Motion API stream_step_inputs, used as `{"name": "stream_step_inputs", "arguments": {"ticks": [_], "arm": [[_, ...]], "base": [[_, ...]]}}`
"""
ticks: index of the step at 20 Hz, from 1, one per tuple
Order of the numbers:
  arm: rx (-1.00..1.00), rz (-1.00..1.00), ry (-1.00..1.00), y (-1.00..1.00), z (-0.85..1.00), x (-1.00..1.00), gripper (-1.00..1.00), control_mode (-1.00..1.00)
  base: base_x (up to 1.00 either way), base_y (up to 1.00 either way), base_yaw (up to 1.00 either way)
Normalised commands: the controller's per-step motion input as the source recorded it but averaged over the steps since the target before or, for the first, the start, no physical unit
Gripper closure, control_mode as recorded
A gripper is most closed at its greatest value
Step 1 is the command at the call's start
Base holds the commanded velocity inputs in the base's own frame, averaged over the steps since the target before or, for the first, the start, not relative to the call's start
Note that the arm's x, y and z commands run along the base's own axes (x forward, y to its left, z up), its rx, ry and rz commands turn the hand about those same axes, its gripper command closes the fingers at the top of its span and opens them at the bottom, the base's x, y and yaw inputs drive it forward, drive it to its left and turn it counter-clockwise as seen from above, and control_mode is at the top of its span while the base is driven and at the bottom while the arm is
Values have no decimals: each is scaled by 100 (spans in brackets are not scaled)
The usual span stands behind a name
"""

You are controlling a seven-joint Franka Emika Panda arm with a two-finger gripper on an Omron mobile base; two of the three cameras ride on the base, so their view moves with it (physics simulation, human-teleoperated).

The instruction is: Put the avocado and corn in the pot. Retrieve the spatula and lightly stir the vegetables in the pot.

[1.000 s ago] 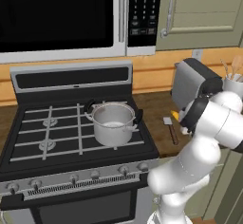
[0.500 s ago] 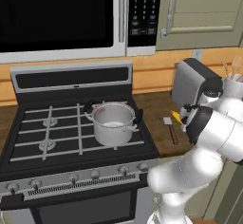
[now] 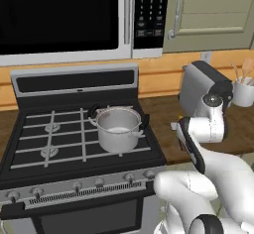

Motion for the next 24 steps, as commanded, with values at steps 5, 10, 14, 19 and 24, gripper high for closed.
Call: {"name": "stream_step_inputs", "arguments": {"ticks": [5, 10, 14, 19, 24], "arm": [[-13, 23, -22, 100, 100, -29, 100, -100], [-4, 17, -13, 100, 99, -13, 100, -100], [11, 17, 0, 98, 78, 0, 100, -100], [7, 10, 0, 90, 14, 31, 100, -100], [0, 1, 0, 63, -60, 89, 100, -100]], "base": [[0, 0, 0], [0, 0, 0], [0, 0, 0], [0, 0, 0], [0, 0, 0]]}}
